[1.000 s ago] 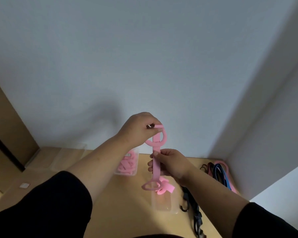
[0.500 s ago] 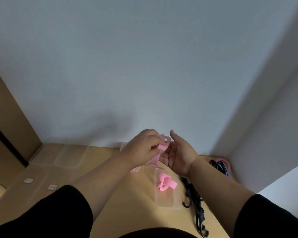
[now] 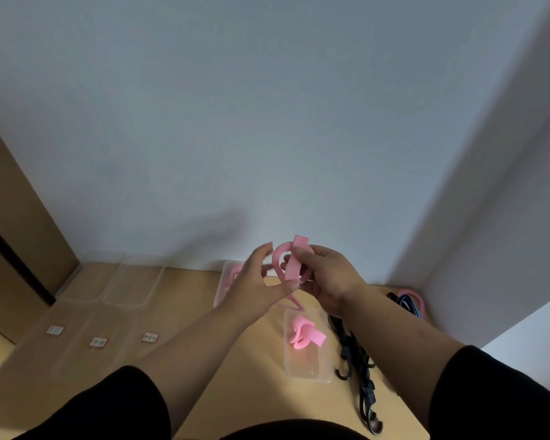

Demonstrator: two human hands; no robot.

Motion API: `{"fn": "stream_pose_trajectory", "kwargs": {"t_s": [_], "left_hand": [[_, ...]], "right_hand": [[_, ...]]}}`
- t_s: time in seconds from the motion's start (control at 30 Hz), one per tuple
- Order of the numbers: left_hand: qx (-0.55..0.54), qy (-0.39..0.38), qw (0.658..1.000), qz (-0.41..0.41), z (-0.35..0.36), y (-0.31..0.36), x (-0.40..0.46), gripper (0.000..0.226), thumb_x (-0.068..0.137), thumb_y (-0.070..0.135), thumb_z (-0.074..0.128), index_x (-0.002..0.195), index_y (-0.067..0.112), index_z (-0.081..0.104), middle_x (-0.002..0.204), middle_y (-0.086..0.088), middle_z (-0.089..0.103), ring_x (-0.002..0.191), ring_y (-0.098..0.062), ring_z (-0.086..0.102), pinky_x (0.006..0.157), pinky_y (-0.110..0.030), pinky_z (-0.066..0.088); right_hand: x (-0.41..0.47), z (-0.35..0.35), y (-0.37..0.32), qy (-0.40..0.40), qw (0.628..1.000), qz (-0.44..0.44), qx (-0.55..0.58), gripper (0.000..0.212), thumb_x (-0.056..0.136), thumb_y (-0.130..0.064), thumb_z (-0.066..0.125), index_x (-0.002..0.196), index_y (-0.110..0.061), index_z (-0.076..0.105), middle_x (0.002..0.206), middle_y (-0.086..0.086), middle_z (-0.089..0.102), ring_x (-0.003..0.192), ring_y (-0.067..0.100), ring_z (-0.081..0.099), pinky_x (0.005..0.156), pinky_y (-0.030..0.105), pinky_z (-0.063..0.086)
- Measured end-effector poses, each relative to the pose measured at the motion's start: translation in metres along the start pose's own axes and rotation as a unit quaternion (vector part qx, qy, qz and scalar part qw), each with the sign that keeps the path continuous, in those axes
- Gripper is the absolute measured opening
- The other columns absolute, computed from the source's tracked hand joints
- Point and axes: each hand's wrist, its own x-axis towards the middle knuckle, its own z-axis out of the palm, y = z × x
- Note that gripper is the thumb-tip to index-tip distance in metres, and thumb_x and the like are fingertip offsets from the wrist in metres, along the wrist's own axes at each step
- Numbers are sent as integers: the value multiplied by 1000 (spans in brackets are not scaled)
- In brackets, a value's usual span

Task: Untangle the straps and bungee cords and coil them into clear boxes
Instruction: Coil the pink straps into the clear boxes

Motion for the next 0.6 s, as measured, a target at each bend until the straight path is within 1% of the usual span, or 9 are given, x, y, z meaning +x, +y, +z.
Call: {"fn": "stream_pose_trajectory", "kwargs": {"t_s": [0.03, 0.1, 0.17, 0.27, 0.33, 0.4, 0.47, 0.53, 0.6], "left_hand": [[-66, -25, 997, -30, 3, -4, 1, 77, 70, 41, 81, 139, 28, 50, 125, 13, 66, 120, -7, 61, 100, -32, 51], [-81, -48, 994, -55, 8, -9, 3, 59, 72, 44, 76, 127, 26, 61, 111, 4, 74, 110, -14, 68, 99, -40, 53], [-67, -62, 993, -78, 11, -13, 2, 52, 73, 50, 74, 117, 22, 68, 105, 1, 76, 105, -16, 71, 101, -45, 53], [-88, -76, 989, -95, 16, -16, 3, 45, 74, 46, 75, 105, 13, 73, 92, -6, 77, 94, -24, 75, 89, -45, 59], [-132, -80, 982, -109, 18, -15, 3, 45, 74, 44, 79, 103, 9, 73, 91, -10, 77, 93, -28, 75, 79, -44, 62], [-157, -87, 976, -121, 20, -14, 2, 46, 77, 42, 79, 105, 6, 72, 94, -15, 76, 94, -31, 74, 75, -44, 62], [-160, -89, 974, -131, 23, -12, 1, 40, 84, 37, 78, 106, 4, 71, 96, -18, 75, 93, -35, 74, 74, -46, 62], [-160, -78, 973, -149, 26, -11, 1, 29, 88, 27, 76, 104, 3, 72, 95, -19, 75, 91, -38, 74, 79, -51, 61], [-174, -68, 967, -173, 29, -8, 3, 22, 86, 20, 77, 99, 3, 74, 94, -21, 75, 87, -38, 74, 77, -48, 62]], "right_hand": [[0, -1, -1, -5, 1000, -9, -8, 21, 99, -16, 61, 105, 0, 74, 97, 19, 72, 85, 30, 67, 81, 40, 61], [0, -2, -2, -14, 999, -27, -22, 21, 100, -15, 60, 106, 0, 73, 97, 19, 72, 85, 30, 67, 86, 45, 60], [-3, -4, -4, -14, 998, -52, -45, 19, 101, -13, 58, 105, -2, 73, 94, 18, 72, 80, 28, 67, 79, 42, 60], [-7, -6, -7, 10, 988, -94, -123, 16, 99, -10, 58, 104, -9, 74, 94, 17, 74, 75, 21, 68, 69, 34, 57], [-8, -8, -8, 20, 981, -113, -158, 16, 99, -10, 59, 103, -13, 74, 96, 13, 75, 77, 18, 70, 67, 32, 57], [-8, -11, -7, 26, 978, -121, -171, 17, 99, -10, 59, 105, -15, 74, 96, 7, 77, 79, 15, 72, 63, 27, 56], [-8, -14, -6, 29, 975, -122, -185, 18, 100, -10, 59, 107, -17, 74, 97, 2, 77, 83, 16, 72, 66, 27, 55], [-8, -16, -5, 31, 970, -130, -205, 18, 99, -12, 59, 104, -21, 74, 96, 0, 77, 86, 17, 73, 72, 29, 55], [-8, -18, -3, 24, 963, -152, -223, 17, 99, -12, 60, 98, -22, 74, 92, 0, 77, 84, 16, 72, 75, 31, 55]]}}
